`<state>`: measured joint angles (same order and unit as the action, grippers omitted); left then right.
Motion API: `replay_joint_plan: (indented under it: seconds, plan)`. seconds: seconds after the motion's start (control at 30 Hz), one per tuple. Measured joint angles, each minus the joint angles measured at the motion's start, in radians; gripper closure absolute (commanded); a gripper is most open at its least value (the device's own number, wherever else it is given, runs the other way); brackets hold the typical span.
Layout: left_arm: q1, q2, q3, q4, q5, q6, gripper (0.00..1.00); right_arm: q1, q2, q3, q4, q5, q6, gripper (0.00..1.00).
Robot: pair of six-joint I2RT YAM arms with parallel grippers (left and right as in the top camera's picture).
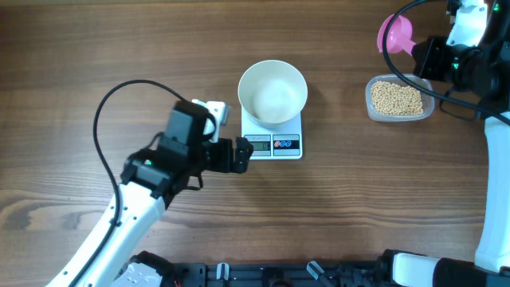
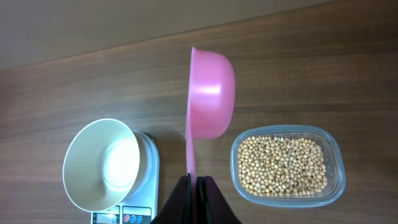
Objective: Scoop item into bowl and weigh 150g on scale
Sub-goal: 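Move the left gripper to the scale's front buttons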
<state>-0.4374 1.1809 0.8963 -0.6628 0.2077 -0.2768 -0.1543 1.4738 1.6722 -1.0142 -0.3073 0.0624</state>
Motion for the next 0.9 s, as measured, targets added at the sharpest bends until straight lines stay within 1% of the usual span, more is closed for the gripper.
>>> replay_joint_plan:
  seconds: [0.07,0.17,0.3,0.7,0.9]
  plan:
    - [-0.029,0.000,0.000,0.009,-0.085,-0.034,0.00,0.000,0.000,0.000,-0.006,0.000,0.000,0.96]
    - [-0.035,0.000,0.000,0.032,-0.121,-0.049,0.00,0.000,0.000,0.000,-0.011,0.000,0.000,0.96]
    - [-0.039,0.000,0.000,0.087,-0.074,-0.019,0.00,0.000,0.000,0.000,-0.014,0.000,0.000,0.96]
    - [-0.039,0.000,0.000,0.095,0.005,0.039,0.00,0.000,0.000,0.000,-0.026,0.000,0.000,0.96]
    - [-0.039,0.000,0.000,0.103,0.005,0.040,0.00,0.000,0.000,0.000,-0.026,0.000,0.000,0.96]
